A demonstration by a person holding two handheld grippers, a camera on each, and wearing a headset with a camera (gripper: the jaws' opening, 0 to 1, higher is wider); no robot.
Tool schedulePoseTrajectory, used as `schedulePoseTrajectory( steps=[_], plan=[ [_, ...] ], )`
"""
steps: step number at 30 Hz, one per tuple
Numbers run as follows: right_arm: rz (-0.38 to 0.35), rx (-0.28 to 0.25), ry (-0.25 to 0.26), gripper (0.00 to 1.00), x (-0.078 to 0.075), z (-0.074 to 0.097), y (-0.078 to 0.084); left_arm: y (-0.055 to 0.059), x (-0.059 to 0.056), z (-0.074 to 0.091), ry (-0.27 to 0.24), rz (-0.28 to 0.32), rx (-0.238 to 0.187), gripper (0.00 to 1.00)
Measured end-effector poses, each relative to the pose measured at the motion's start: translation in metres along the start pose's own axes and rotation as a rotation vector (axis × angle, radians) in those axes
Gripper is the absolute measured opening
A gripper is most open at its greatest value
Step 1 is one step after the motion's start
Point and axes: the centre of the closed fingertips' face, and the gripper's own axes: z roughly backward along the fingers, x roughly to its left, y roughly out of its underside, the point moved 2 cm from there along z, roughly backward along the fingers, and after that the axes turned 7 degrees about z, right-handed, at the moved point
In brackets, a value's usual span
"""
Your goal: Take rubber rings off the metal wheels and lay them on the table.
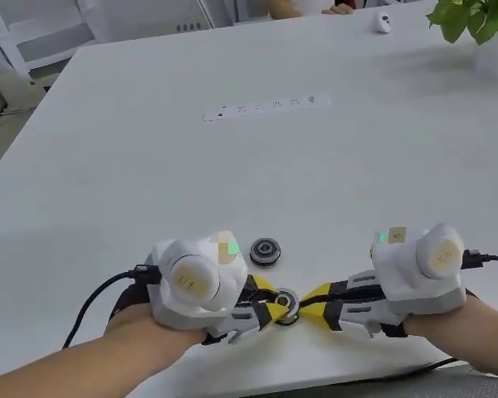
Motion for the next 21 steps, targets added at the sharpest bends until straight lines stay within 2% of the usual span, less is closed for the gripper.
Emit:
schedulePoseTrajectory(
  steps=[8,11,13,14,17,19,21],
  plan=[
    [-0.003,0.032,0.01,0.0,-0.002,-0.0013,-0.0007,-0.0004,-0.0001,-0.0001,-0.006,-0.006,0.001,0.12],
    [-0.033,0.038,0.015,0.0,-0.0022,-0.001,-0.0007,-0.0004,-0.0003,-0.0001,-0.008,-0.012,0.001,0.12],
    [-0.086,0.028,0.014,0.0,-0.0022,-0.0007,-0.0001,-0.0003,0.0002,-0.0001,-0.007,-0.012,0.001,0.12],
    [-0.12,0.003,0.009,0.0,-0.0029,0.0002,-0.001,-0.0003,0.0002,0.0,-0.007,-0.013,0.002,0.12],
    [-0.162,-0.012,0.009,0.0,-0.0041,0.0029,-0.0007,-0.0003,0.0001,0.0,-0.007,-0.015,0.001,0.12],
    [-0.213,-0.048,0.009,0.0,-0.0056,0.0049,-0.0047,-0.0004,0.0001,0.0,-0.007,-0.016,0.001,0.12],
    [-0.24,-0.061,0.017,0.0,-0.0089,0.0076,-0.0066,-0.0005,0.0,-0.0001,-0.007,-0.015,0.001,0.12]
  ],
)
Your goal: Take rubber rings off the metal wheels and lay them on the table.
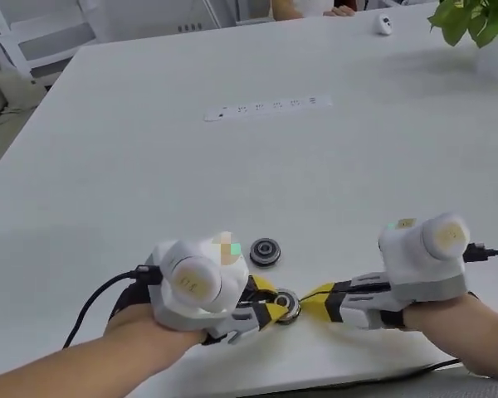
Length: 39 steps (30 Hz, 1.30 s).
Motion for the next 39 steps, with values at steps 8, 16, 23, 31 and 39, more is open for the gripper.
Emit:
schedulePoseTrajectory(
  steps=[8,16,23,31,39],
  plan=[
    [-0.105,-0.037,-0.037,0.0,0.004,0.0,-0.005,0.0,0.0,0.0,0.001,-0.004,0.001,0.12],
    [-0.138,-0.05,-0.053,0.0,0.007,0.0,-0.006,0.001,0.0,0.0,0.002,-0.007,0.001,0.12],
    [-0.132,-0.045,-0.075,0.0,0.012,-0.002,-0.008,0.001,-0.001,0.0,0.002,-0.011,0.003,0.11],
    [-0.124,-0.048,-0.096,0.0,0.017,-0.004,-0.009,0.001,-0.001,0.0,0.003,-0.011,0.003,0.11],
    [-0.068,-0.048,-0.132,0.0,0.027,-0.006,-0.012,0.0,-0.002,-0.001,0.004,-0.01,0.0,0.11]
  ],
)
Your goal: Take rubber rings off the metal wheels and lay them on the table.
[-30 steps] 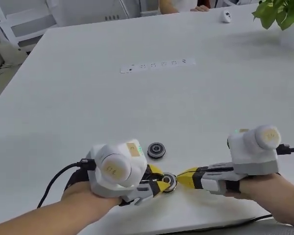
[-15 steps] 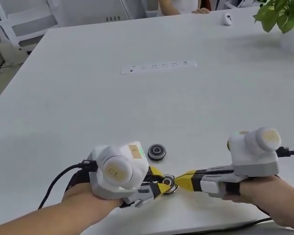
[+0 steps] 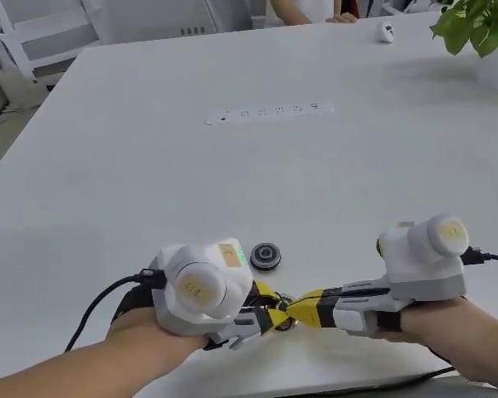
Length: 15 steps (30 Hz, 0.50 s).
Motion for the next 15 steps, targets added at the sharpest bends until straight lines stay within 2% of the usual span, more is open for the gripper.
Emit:
schedulePoseTrajectory(
  steps=[15],
  plan=[
    [0.024,-0.002,0.042,0.0,-0.0074,0.0052,-0.001,-0.0013,0.0008,-0.0005,0.004,0.009,0.002,0.13]
  ],
)
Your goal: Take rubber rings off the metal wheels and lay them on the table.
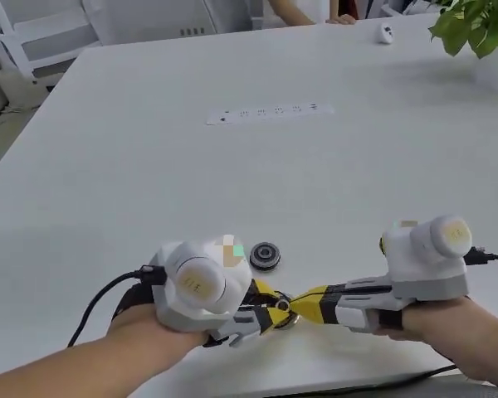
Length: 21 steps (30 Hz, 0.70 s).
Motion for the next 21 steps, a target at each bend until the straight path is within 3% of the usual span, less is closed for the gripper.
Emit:
schedulePoseTrajectory(
  steps=[10,15,21],
  plan=[
    [0.003,-0.012,0.008,0.0,-0.003,0.003,-0.004,-0.002,0.0,0.001,0.013,-0.009,-0.001,0.15],
    [0.012,-0.014,0.006,0.0,-0.003,0.003,-0.006,-0.01,0.001,0.008,0.021,0.016,-0.031,0.15],
    [0.014,-0.022,0.012,0.0,-0.004,0.005,-0.011,-0.01,0.0,0.015,0.032,0.018,-0.033,0.18]
  ],
)
